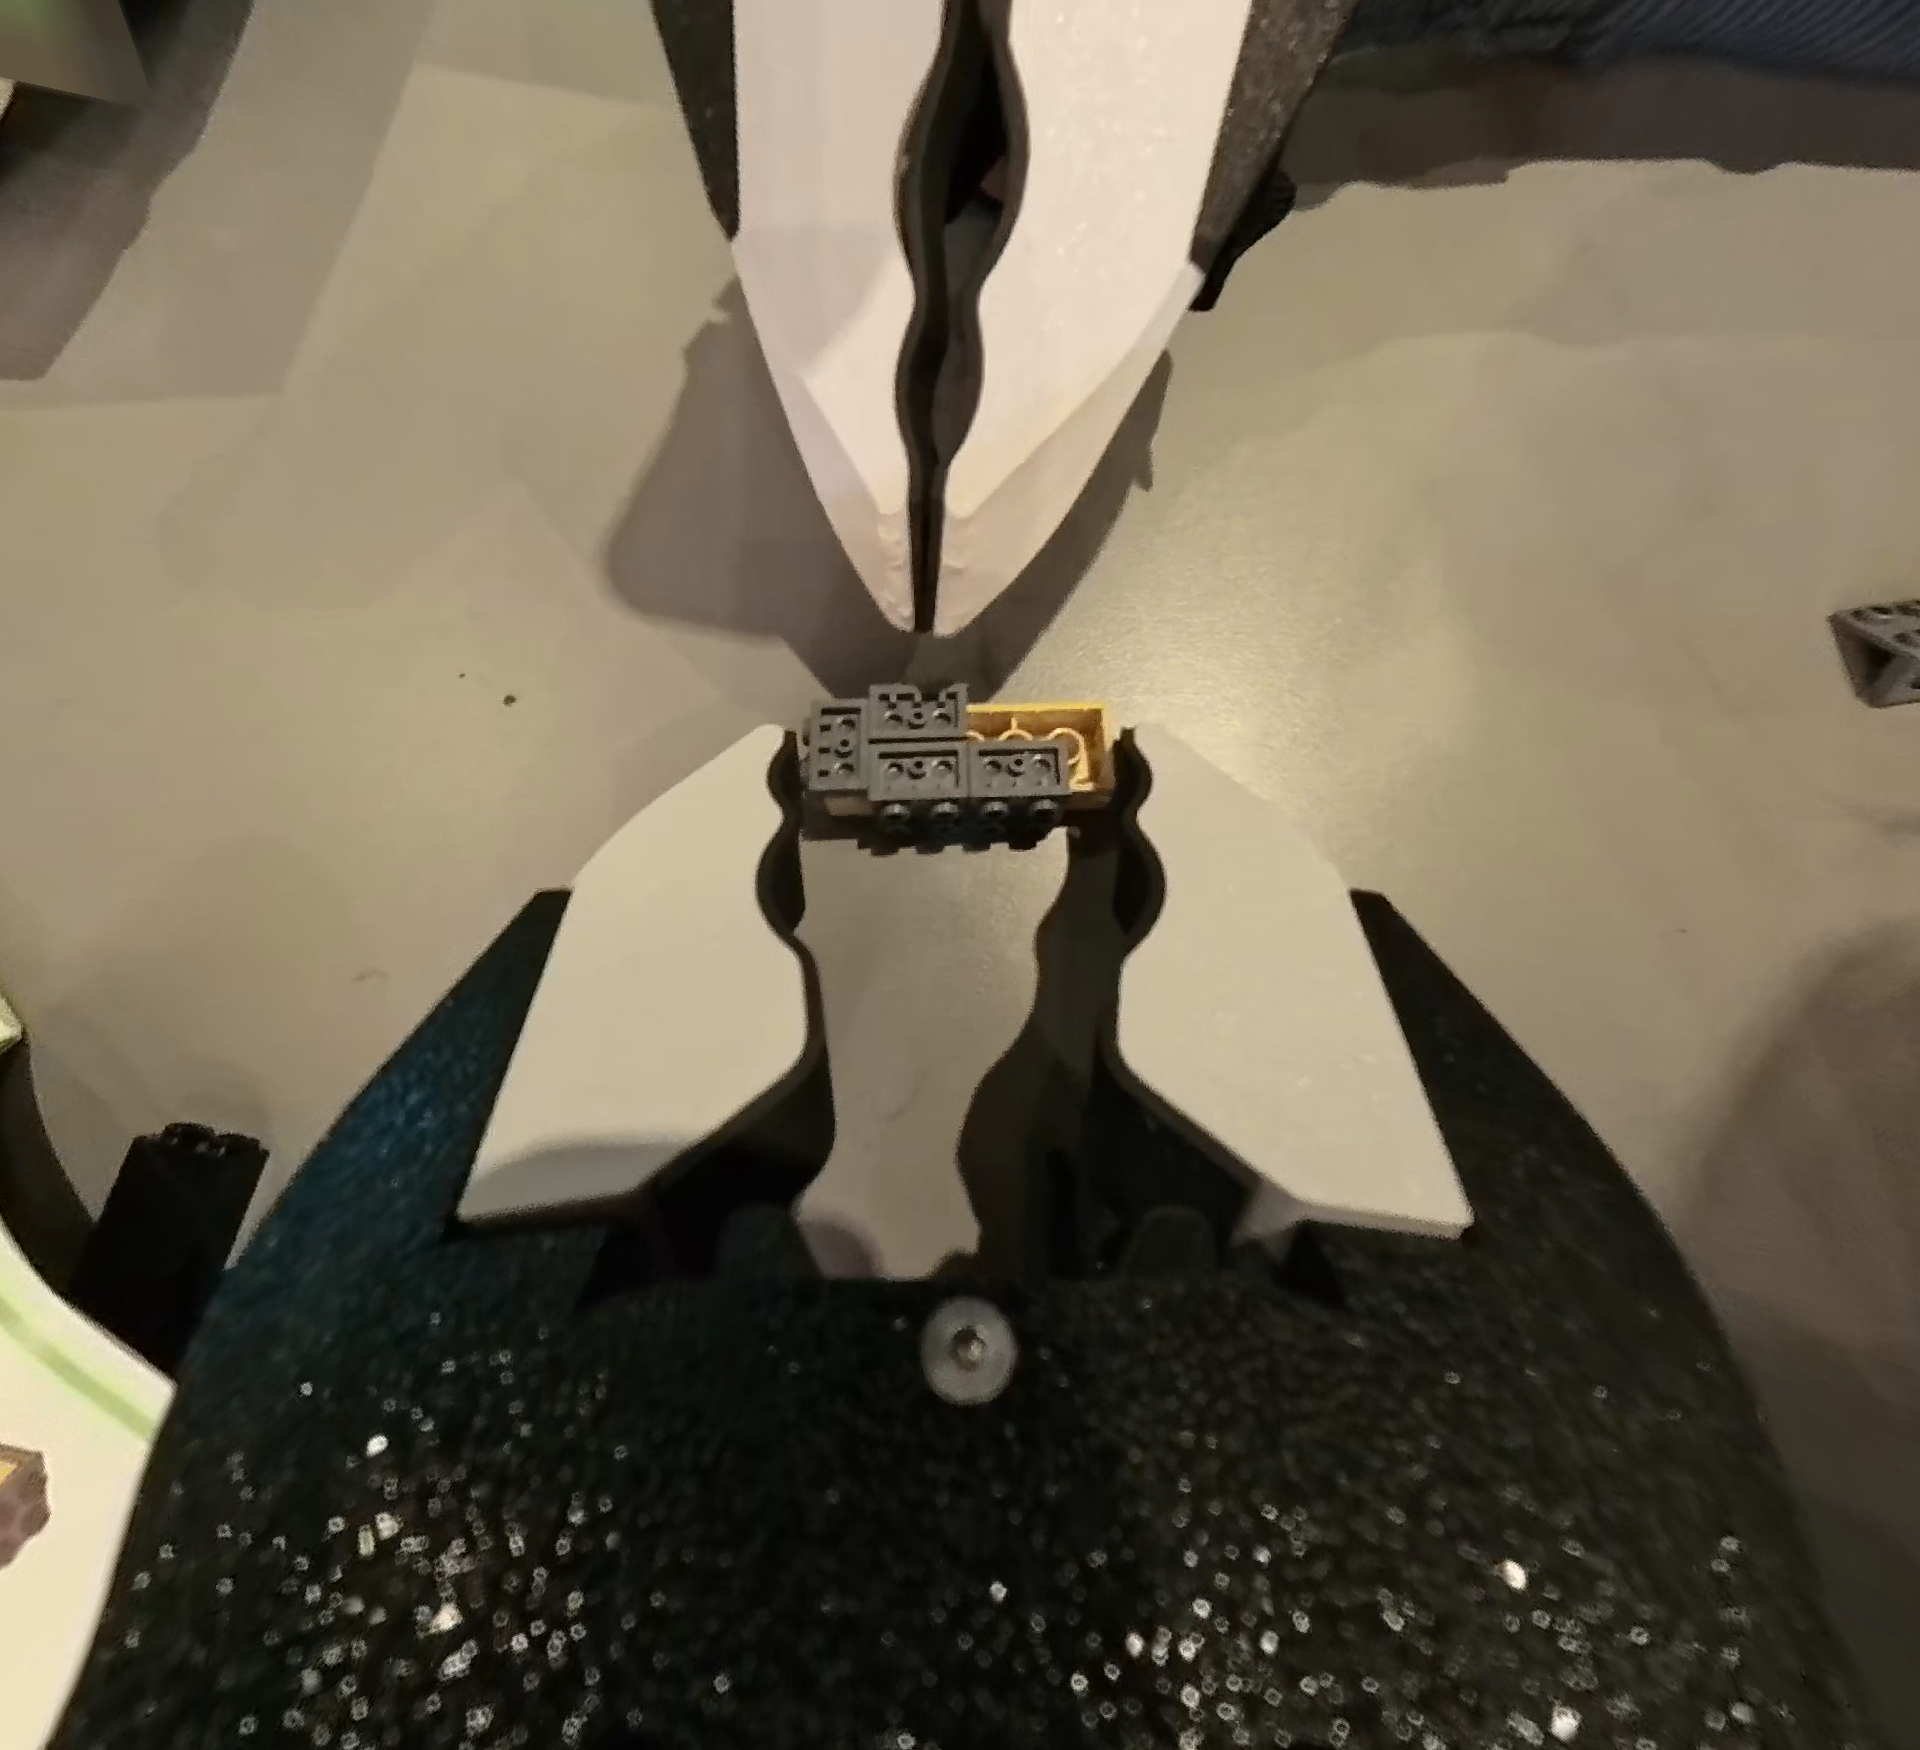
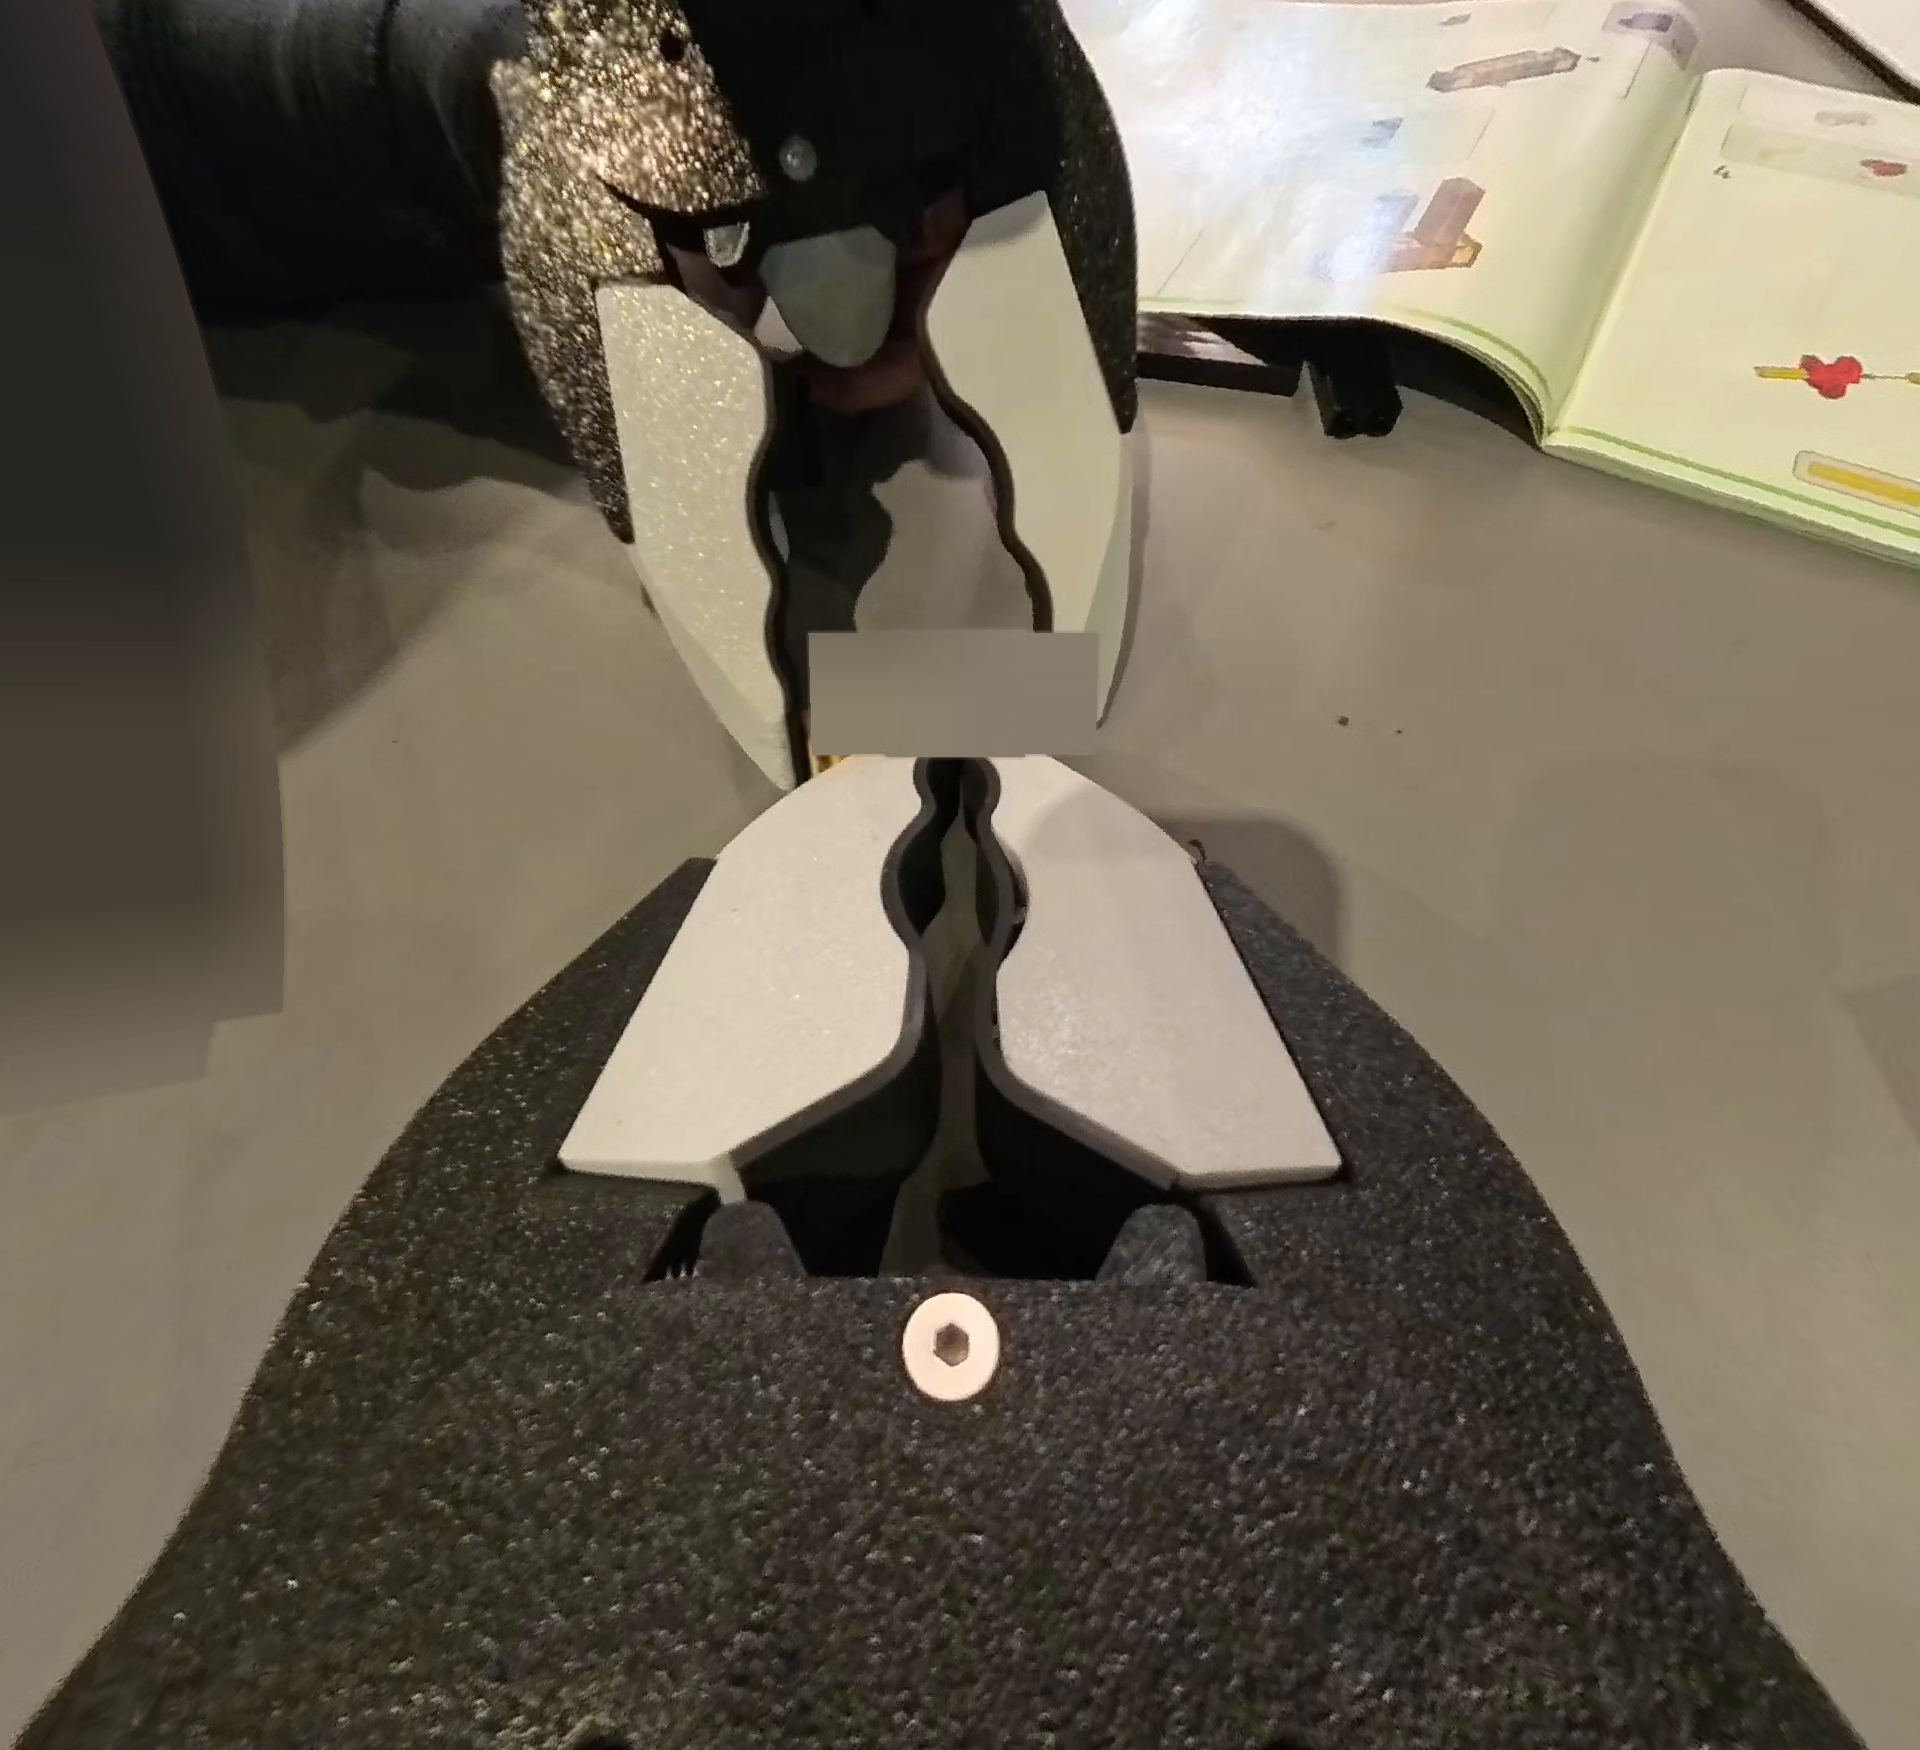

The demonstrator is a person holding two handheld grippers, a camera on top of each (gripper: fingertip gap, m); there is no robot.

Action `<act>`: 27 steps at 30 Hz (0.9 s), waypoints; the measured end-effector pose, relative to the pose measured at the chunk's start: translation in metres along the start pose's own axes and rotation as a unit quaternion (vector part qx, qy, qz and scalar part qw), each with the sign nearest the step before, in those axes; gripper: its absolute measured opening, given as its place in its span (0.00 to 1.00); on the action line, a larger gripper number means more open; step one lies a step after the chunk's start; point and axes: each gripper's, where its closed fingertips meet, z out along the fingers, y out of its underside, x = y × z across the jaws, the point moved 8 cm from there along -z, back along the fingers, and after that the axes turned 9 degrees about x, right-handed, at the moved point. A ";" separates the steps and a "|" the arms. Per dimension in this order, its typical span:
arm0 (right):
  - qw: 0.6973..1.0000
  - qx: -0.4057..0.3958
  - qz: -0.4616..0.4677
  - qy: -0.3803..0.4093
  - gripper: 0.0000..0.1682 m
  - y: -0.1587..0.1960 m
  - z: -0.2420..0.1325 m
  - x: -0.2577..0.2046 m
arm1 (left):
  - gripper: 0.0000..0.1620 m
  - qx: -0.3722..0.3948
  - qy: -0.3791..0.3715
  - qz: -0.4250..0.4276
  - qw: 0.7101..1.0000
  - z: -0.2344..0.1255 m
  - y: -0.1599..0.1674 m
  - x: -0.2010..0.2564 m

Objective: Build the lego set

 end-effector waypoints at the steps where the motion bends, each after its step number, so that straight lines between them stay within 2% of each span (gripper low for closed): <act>1: 1.000 0.001 -0.001 0.002 0.00 0.000 0.000 0.000 | 0.36 0.000 0.001 -0.002 1.000 0.000 0.000 0.000; 8: 1.000 0.015 0.005 0.013 0.00 -0.001 -0.002 0.001 | 0.35 0.001 -0.002 -0.001 1.000 0.000 0.000 0.000; 13: 0.998 0.050 0.029 0.031 0.00 -0.004 -0.007 0.005 | 0.35 0.011 -0.023 0.036 0.999 -0.002 0.000 0.004; 17: 0.992 0.071 0.094 0.048 0.04 -0.006 -0.008 0.009 | 0.35 0.028 -0.053 0.079 0.995 -0.004 -0.001 0.008; 21: 0.975 0.087 0.181 0.091 0.15 -0.007 -0.007 0.010 | 0.35 0.065 -0.092 0.100 0.989 -0.010 -0.004 0.008; 27: 0.927 0.162 0.288 0.176 0.21 -0.005 -0.008 -0.002 | 0.35 0.099 -0.158 0.111 0.976 -0.015 -0.008 0.003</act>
